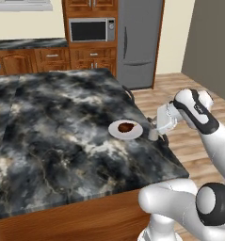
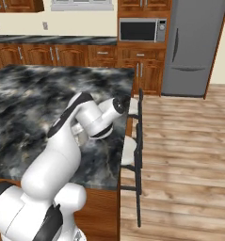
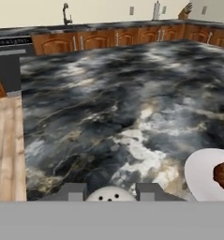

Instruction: Retrieve the shaker from the cabinet and place it next the steak on a plate on the dining table.

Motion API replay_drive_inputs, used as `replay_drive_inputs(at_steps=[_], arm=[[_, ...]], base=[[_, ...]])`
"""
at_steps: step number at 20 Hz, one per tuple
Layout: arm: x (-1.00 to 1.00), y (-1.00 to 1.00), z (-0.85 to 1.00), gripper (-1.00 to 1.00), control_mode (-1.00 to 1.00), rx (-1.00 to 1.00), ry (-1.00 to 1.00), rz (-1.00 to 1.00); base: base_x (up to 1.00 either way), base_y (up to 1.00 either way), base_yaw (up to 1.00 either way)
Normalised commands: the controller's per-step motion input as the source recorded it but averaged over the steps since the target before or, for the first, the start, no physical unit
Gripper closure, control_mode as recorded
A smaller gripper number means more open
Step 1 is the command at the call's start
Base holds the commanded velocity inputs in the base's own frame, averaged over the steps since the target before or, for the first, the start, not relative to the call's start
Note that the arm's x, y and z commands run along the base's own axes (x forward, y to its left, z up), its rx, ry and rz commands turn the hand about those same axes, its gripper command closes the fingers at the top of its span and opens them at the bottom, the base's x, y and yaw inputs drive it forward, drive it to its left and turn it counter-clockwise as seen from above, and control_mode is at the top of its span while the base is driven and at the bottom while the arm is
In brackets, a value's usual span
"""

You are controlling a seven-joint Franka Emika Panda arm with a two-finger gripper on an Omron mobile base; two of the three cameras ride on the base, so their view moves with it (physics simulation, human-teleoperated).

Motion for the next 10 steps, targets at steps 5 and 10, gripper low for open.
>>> replay_drive_inputs(at_steps=[5, 10], arm=[[-0.10, 0.00, -0.23, 1.00, -1.00, 0.00, 0.04, 0.10], [0.00, 0.00, -0.23, 1.00, -1.00, 0.00, 0.05, 0.10]], base=[[0.00, 0.00, 0.00], [0.00, 0.00, 0.00]])
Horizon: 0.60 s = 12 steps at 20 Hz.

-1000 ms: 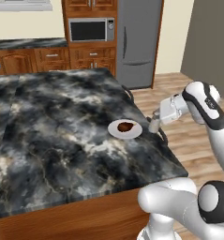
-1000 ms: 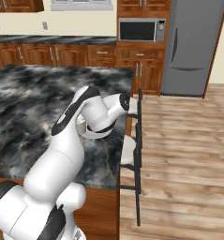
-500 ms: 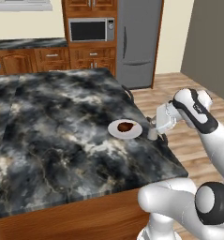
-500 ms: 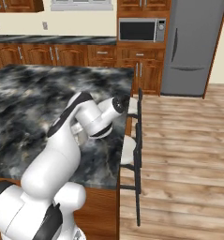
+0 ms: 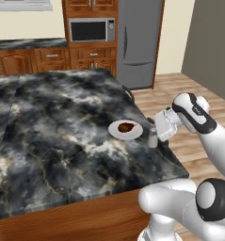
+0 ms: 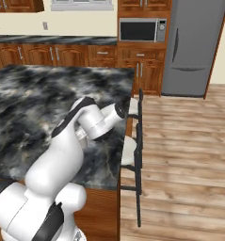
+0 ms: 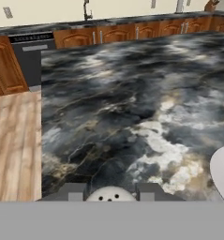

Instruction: Retrieve the shaker from the cabinet and place it next the steak on a plate on the dining table.

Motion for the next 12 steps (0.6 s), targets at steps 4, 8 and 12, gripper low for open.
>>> replay_drive_inputs(at_steps=[4, 8, 12], arm=[[0.00, 0.00, -0.26, 1.00, -1.00, 0.00, 0.00, 0.11], [0.13, 0.00, -0.27, 1.00, -1.00, 0.01, 0.00, 0.10], [0.29, 0.00, -0.22, 1.00, -1.00, 0.02, 0.00, 0.07]], base=[[0.00, 0.00, 0.00], [0.00, 0.00, 0.00], [0.00, 0.00, 0.00]])
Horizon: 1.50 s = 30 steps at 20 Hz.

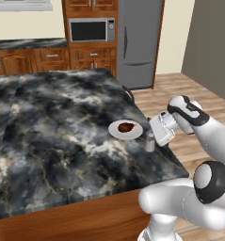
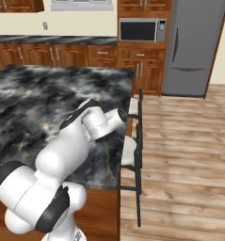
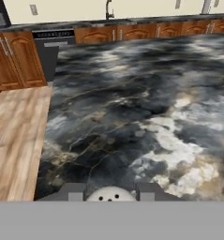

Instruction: Retrieve the shaker from the cabinet and place it next the steak on a plate on the dining table.

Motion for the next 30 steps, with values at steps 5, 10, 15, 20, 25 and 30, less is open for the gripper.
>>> replay_drive_inputs(at_steps=[5, 10, 15, 20, 25, 30], arm=[[0.36, 0.00, -0.15, 1.00, -1.00, 0.01, 0.00, 0.03], [0.42, 0.00, -0.13, 1.00, -1.00, 0.00, 0.00, 0.00], [0.22, 0.00, -0.14, 1.00, -1.00, 0.00, 0.00, 0.00], [0.11, 0.00, -0.20, 1.00, -1.00, 0.00, 0.00, 0.00], [0.26, 0.00, -0.23, 1.00, -1.00, 0.00, -0.03, 0.00], [0.31, 0.00, -0.21, 1.00, -1.00, 0.00, -0.04, 0.00]], base=[[0.00, 0.00, 0.00], [0.00, 0.00, 0.00], [0.00, 0.00, 0.00], [0.00, 0.00, 0.00], [0.00, 0.00, 0.00], [0.00, 0.00, 0.00]])
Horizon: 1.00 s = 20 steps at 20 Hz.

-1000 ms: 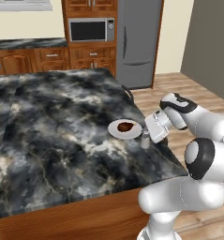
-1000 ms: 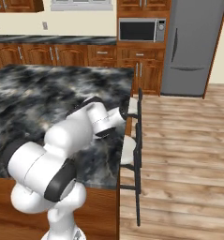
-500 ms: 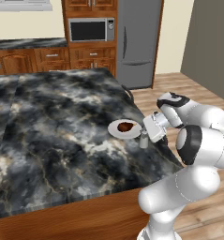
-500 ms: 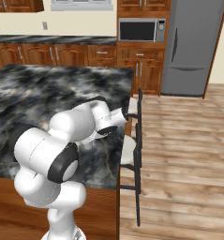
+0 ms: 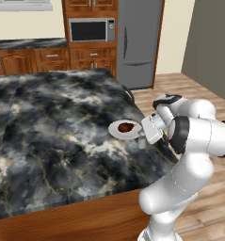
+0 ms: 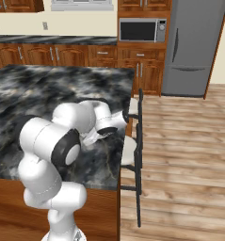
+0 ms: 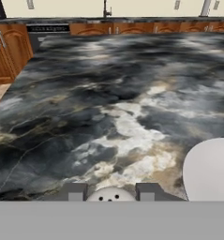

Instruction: Retrieve the shaker from the cabinet and place it next the steak on a plate on the dining table.

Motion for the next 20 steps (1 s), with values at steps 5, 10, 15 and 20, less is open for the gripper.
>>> replay_drive_inputs(at_steps=[5, 10, 15, 20], arm=[[0.27, 0.00, -0.24, 1.00, -1.00, 0.00, -0.03, 0.00], [0.26, 0.00, -0.25, 1.00, -1.00, 0.00, -0.02, 0.00], [0.24, 0.00, -0.28, 1.00, -1.00, 0.00, -0.01, 0.00], [0.27, 0.00, -0.29, 1.00, -1.00, 0.00, 0.00, 0.00]], base=[[0.00, 0.00, 0.00], [0.00, 0.00, 0.00], [0.00, 0.00, 0.00], [0.00, 0.00, 0.00]])
